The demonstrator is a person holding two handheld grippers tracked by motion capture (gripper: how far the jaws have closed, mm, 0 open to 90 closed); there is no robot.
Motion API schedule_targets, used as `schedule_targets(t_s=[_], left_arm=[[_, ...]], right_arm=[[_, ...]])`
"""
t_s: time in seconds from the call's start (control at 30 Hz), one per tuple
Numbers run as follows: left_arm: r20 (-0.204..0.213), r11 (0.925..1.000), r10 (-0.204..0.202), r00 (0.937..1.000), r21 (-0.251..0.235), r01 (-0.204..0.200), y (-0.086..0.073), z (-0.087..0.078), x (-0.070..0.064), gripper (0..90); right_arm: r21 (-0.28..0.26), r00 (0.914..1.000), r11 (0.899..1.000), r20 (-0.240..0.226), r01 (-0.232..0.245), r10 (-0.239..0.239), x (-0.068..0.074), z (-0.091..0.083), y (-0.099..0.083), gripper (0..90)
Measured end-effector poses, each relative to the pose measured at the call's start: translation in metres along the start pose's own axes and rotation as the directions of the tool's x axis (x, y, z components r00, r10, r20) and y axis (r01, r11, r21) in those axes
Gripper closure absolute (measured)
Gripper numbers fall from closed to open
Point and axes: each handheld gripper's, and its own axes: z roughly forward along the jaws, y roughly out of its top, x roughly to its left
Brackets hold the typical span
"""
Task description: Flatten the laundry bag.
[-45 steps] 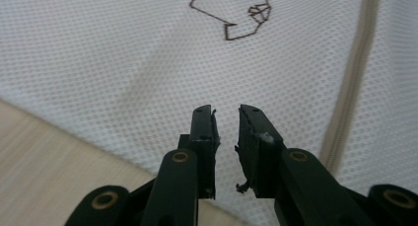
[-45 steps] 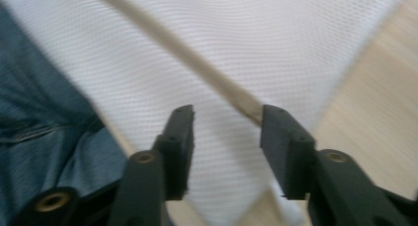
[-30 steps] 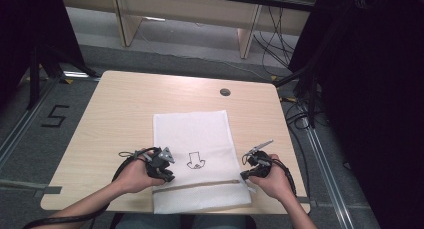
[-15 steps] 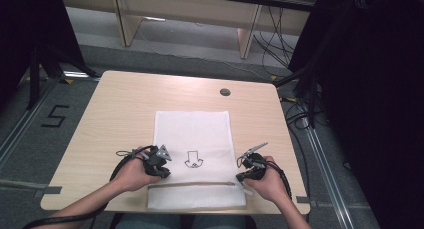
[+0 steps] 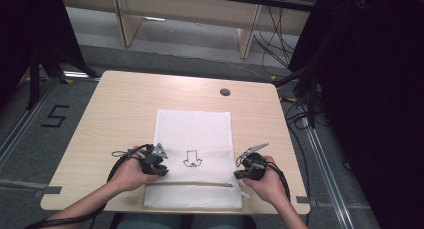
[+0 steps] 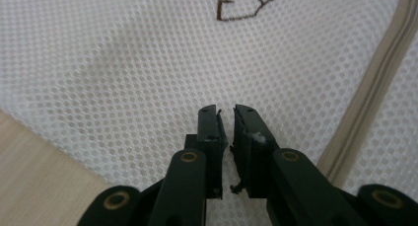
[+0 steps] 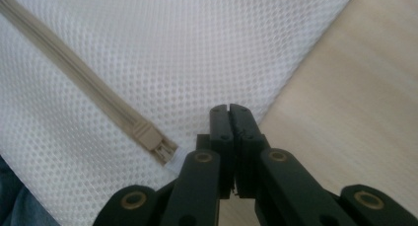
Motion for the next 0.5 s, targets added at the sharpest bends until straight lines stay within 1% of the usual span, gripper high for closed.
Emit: schedule_targets(t_s=[0.03,0.07,0.1,0.13,0.17,0.2,0.23,0.27,0.3,0.33,0.37,0.4,0.43,0.47,0.5], left_arm=[[-0.003,0.9997,-0.011,0.9999,-0.022,0.011,0.000,-0.002,0.001,80.0],[-0.006,0.9974,-0.042,0.9991,-0.059,0.042,0.001,-0.003,0.001,79.4],[-0.006,0.9962,-0.037,0.9993,-0.080,0.036,0.002,-0.005,0.002,77.6],[-0.011,0.9908,-0.060,0.9981,-0.122,0.058,0.004,-0.008,0.003,76.5],[-0.011,0.9908,-0.060,0.9981,-0.122,0.058,0.004,-0.008,0.003,75.6],[-0.015,0.9878,-0.071,0.9973,-0.140,0.069,0.004,-0.008,0.002,75.6],[-0.028,0.9856,-0.059,0.9979,-0.161,0.054,0.005,-0.010,0.003,73.0],[-0.028,0.9856,-0.059,0.9979,-0.161,0.054,0.005,-0.010,0.003,72.3],[-0.030,0.9825,-0.077,0.9966,-0.172,0.071,0.005,-0.011,0.003,72.3],[-0.036,0.9823,-0.062,0.9974,-0.179,0.055,0.006,-0.011,0.004,71.3],[-0.037,0.9800,-0.068,0.9970,-0.190,0.060,0.005,-0.012,0.004,69.7],[-0.039,0.9769,-0.087,0.9954,-0.199,0.078,0.005,-0.011,0.004,67.8],[-0.041,0.9772,-0.067,0.9969,-0.204,0.057,0.005,-0.012,0.005,65.6],[-0.041,0.9754,-0.069,0.9968,-0.212,0.059,0.005,-0.012,0.006,63.6],[-0.041,0.9748,-0.067,0.9969,-0.216,0.057,0.005,-0.011,0.006,61.8]], right_arm=[[-0.025,1.0000,1.000,0.000,-0.001,0.001,-0.001,-0.003,-0.001,87.5],[-0.058,0.9998,0.998,0.012,0.014,-0.014,-0.004,-0.005,-0.001,86.0],[-0.088,0.9993,0.996,0.036,-0.010,0.013,-0.006,-0.010,-0.005,84.1],[-0.111,0.9990,0.993,0.030,-0.029,0.032,-0.007,-0.012,-0.006,83.2],[-0.111,0.9990,0.993,0.030,-0.029,0.032,-0.007,-0.012,-0.006,83.2],[-0.124,0.9981,0.991,0.036,-0.045,0.050,-0.009,-0.013,-0.008,82.4],[-0.150,0.9970,0.988,0.056,-0.045,0.054,-0.015,-0.016,-0.012,80.5],[-0.164,0.9956,0.984,0.045,-0.074,0.083,-0.015,-0.017,-0.014,79.3],[-0.164,0.9956,0.984,0.045,-0.074,0.083,-0.015,-0.017,-0.014,79.3],[-0.143,0.9947,0.986,0.048,-0.083,0.091,-0.017,-0.020,-0.016,78.4],[-0.169,0.9925,0.980,0.049,-0.103,0.112,-0.018,-0.020,-0.018,78.1],[-0.151,0.9910,0.982,0.052,-0.115,0.124,-0.020,-0.024,-0.020,77.8],[-0.179,0.9889,0.976,0.054,-0.127,0.139,-0.020,-0.024,-0.022,77.1],[-0.161,0.9879,0.978,0.063,-0.130,0.142,-0.020,-0.028,-0.023,76.9],[-0.170,0.9872,0.977,0.067,-0.132,0.145,-0.019,-0.029,-0.024,76.9]])
